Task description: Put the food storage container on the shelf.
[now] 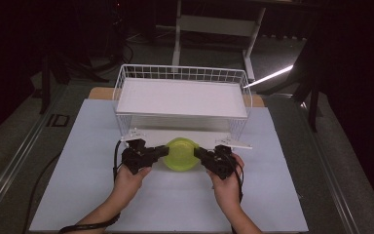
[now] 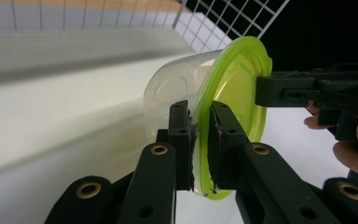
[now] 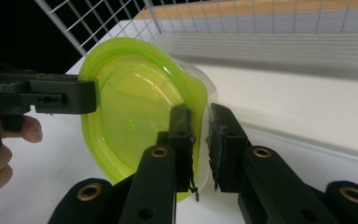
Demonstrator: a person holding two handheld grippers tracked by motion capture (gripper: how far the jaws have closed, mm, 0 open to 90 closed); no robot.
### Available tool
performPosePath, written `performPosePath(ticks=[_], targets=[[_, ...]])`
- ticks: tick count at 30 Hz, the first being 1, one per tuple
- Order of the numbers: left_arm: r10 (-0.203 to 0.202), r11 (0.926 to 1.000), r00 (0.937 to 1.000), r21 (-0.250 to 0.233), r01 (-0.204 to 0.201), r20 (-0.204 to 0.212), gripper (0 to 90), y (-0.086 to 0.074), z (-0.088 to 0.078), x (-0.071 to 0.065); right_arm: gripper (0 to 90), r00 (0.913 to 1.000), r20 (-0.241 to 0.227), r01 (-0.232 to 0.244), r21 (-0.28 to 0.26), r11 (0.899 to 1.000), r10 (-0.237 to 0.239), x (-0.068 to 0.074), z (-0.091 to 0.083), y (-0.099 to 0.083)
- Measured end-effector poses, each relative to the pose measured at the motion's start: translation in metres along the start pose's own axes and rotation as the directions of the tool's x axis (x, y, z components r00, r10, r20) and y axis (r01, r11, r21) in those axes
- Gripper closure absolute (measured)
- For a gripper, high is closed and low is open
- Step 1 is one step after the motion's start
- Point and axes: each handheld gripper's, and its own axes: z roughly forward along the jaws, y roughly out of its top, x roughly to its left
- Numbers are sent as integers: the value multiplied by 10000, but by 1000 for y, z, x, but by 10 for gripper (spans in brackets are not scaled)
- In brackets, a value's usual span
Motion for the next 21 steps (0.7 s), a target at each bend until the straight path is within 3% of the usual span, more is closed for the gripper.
performPosePath(ticks=[5,12,21], targets=[[-225,9996,9997,-185,224,-48,816,3,10,10,798,9997,224,-110,-155,9998,113,-7,11,5],[-57,9998,9997,-197,52,-245,815,4,24,25,796,9974,553,-451,-27,9990,452,-16,31,7],[-127,9999,9994,-27,126,-315,814,6,41,37,795,9934,926,-692,98,9976,680,-27,47,6]])
